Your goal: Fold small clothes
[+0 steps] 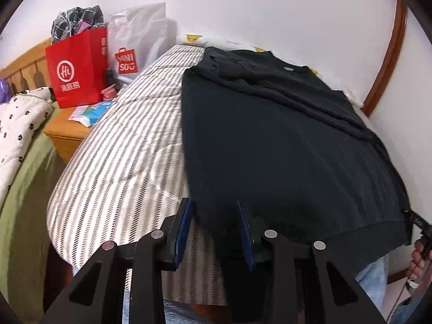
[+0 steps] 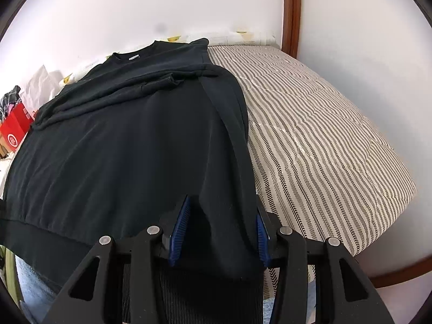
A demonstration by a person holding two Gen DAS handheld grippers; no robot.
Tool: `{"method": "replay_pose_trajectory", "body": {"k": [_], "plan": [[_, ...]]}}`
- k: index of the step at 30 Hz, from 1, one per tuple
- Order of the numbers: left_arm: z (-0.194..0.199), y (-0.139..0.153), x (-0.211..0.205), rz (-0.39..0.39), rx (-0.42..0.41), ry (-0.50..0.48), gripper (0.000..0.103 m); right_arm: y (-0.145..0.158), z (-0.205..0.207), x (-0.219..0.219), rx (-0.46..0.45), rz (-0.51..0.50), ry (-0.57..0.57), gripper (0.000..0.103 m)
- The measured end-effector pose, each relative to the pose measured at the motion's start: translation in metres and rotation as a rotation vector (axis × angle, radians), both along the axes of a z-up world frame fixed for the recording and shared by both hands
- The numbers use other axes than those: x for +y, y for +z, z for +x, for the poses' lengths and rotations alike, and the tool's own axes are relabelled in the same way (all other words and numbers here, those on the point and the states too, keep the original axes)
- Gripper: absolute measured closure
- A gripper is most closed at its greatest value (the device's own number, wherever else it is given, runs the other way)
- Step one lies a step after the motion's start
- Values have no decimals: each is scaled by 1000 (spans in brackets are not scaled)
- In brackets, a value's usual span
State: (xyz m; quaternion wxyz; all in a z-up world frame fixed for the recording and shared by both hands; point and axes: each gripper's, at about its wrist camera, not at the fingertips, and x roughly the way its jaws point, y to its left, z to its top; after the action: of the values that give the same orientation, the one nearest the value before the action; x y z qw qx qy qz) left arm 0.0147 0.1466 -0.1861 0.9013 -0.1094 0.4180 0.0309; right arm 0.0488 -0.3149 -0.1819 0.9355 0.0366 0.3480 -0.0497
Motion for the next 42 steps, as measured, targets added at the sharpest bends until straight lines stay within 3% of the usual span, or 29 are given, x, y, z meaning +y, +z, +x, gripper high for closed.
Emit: {"method": "replay_pose_trajectory", "body": {"k": [6,10,12,17,25,33,37,42], "plan": [[-1,0,3,-17,-7,-4,70,-1,-3,0,-18,-5,-3,58],[4,0,-7,29,-7,-17,66,-2,-5,2,-23,-7,-5,58],[5,-1,-13,45,-16,-23,59,-2,-5,1,-26,-8,-4,58],[5,-3,-27,110,-28,-24,55,-3,-7,5,-27,-12,-13,58],[7,-2,-20,66,-13,-32,53,-2,-8,7,-29,-9,-18,58],[13,-2,-27,105,0,-41,53,-1,-8,9,-23,-6,-21,58],[18,-2,-25,96,-6,-28,64,2,-2,5,-4,22,-11,67],[23,-2,-22,66,-9,-23,80,2,6,8,-7,19,3,70]]}}
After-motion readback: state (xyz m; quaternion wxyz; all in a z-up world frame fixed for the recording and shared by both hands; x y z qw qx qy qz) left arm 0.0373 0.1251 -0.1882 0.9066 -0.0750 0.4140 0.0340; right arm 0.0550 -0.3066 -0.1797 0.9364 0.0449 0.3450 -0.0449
